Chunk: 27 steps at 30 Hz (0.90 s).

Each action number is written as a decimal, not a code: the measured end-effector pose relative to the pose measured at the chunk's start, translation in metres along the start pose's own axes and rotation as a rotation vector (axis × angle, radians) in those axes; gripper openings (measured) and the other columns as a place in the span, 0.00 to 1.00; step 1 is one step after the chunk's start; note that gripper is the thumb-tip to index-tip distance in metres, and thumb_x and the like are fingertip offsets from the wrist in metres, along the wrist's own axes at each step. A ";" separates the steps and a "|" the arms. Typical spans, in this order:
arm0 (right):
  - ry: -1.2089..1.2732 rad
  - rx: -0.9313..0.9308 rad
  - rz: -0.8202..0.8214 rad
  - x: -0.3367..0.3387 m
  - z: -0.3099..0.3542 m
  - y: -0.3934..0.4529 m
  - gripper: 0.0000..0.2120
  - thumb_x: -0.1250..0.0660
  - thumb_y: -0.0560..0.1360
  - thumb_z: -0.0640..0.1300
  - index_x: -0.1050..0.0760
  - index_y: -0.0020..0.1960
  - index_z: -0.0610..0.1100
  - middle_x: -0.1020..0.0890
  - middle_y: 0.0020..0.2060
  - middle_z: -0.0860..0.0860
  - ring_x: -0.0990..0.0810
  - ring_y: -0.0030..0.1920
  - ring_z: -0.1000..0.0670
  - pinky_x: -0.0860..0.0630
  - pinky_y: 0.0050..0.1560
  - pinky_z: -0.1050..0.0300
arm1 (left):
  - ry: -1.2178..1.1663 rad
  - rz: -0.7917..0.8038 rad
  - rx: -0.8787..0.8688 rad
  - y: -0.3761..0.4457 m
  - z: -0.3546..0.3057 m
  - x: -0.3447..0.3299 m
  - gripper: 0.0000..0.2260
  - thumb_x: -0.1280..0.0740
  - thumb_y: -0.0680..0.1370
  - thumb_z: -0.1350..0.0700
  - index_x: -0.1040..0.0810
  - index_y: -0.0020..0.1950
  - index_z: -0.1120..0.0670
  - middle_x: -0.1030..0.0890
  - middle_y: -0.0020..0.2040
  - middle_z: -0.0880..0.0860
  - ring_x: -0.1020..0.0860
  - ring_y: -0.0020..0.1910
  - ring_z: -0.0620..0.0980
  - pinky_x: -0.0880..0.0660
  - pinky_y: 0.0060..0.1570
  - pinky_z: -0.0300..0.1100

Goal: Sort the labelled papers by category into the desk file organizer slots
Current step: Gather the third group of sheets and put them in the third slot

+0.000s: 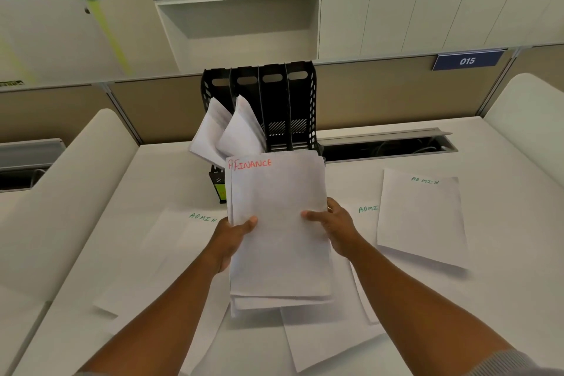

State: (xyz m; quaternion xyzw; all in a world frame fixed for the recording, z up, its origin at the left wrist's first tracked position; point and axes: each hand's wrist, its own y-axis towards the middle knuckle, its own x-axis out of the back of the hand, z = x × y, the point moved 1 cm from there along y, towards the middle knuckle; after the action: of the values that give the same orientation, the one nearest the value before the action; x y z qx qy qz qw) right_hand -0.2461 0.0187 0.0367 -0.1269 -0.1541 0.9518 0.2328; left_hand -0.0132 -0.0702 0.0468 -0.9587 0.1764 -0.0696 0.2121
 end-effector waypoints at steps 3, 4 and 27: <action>-0.013 0.027 0.062 0.001 0.012 0.004 0.21 0.21 0.62 0.38 0.19 0.53 0.45 0.14 0.48 0.47 0.16 0.50 0.44 0.20 0.49 0.50 | -0.015 -0.001 -0.081 -0.001 -0.017 0.005 0.15 0.26 0.74 0.51 0.20 0.59 0.54 0.16 0.55 0.54 0.19 0.57 0.55 0.26 0.63 0.55; -0.039 0.048 0.086 0.001 0.016 0.004 0.20 0.21 0.62 0.38 0.19 0.53 0.45 0.14 0.49 0.47 0.17 0.52 0.44 0.20 0.52 0.50 | -0.032 -0.007 -0.104 -0.001 -0.022 0.006 0.17 0.26 0.74 0.52 0.20 0.61 0.55 0.16 0.56 0.54 0.19 0.58 0.55 0.27 0.65 0.55; -0.348 0.478 -0.163 -0.060 0.044 -0.019 0.18 0.35 0.78 0.49 0.29 0.66 0.46 0.22 0.51 0.51 0.22 0.50 0.48 0.21 0.53 0.49 | 0.121 -0.074 -0.447 -0.015 -0.052 -0.027 0.17 0.34 0.78 0.46 0.30 0.66 0.46 0.21 0.57 0.50 0.21 0.56 0.52 0.20 0.54 0.45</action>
State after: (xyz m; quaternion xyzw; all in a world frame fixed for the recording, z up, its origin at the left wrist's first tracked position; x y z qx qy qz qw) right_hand -0.2006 -0.0040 0.0940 0.1091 0.0272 0.9467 0.3019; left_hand -0.0441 -0.0674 0.0987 -0.9817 0.1644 -0.0939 -0.0192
